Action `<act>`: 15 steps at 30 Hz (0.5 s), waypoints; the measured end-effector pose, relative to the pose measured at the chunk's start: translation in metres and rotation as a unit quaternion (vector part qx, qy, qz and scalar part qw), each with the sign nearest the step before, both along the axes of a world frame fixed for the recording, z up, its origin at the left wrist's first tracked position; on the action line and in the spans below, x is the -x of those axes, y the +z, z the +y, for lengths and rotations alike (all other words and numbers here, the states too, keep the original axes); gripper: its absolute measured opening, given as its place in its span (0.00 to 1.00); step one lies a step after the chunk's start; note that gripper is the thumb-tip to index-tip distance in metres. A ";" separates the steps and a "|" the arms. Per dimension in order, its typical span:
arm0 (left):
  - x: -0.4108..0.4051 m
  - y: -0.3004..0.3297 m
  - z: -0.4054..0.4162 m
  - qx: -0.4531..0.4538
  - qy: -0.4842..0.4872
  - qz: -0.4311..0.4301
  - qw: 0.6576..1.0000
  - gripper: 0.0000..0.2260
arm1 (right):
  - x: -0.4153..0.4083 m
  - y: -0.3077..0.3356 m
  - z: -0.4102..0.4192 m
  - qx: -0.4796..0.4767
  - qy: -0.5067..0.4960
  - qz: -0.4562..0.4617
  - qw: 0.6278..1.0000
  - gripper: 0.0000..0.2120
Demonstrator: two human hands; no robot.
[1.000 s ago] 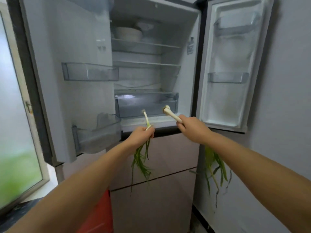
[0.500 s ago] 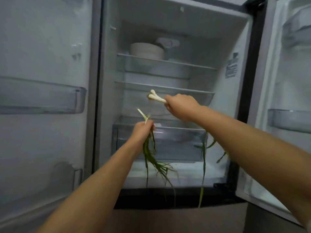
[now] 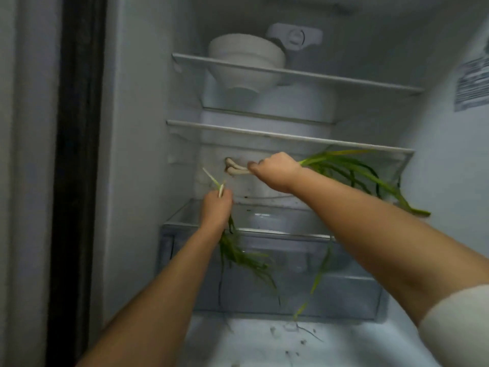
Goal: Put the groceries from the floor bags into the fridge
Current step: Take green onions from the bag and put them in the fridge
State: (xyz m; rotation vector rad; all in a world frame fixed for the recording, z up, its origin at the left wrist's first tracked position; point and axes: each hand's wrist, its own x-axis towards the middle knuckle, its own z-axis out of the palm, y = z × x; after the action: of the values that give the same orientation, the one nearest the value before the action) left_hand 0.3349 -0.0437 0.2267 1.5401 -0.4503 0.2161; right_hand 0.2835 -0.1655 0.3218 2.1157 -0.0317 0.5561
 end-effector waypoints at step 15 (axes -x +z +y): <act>-0.031 -0.015 -0.003 -0.100 0.007 -0.047 0.994 0.14 | -0.216 -0.057 -0.062 -0.259 0.066 0.165 0.950 0.21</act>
State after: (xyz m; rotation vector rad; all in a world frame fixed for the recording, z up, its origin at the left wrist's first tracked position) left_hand 0.3658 -0.0466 0.2121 1.7338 -0.5498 0.2613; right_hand 0.5000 -0.2273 0.2644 2.7175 0.1718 0.2787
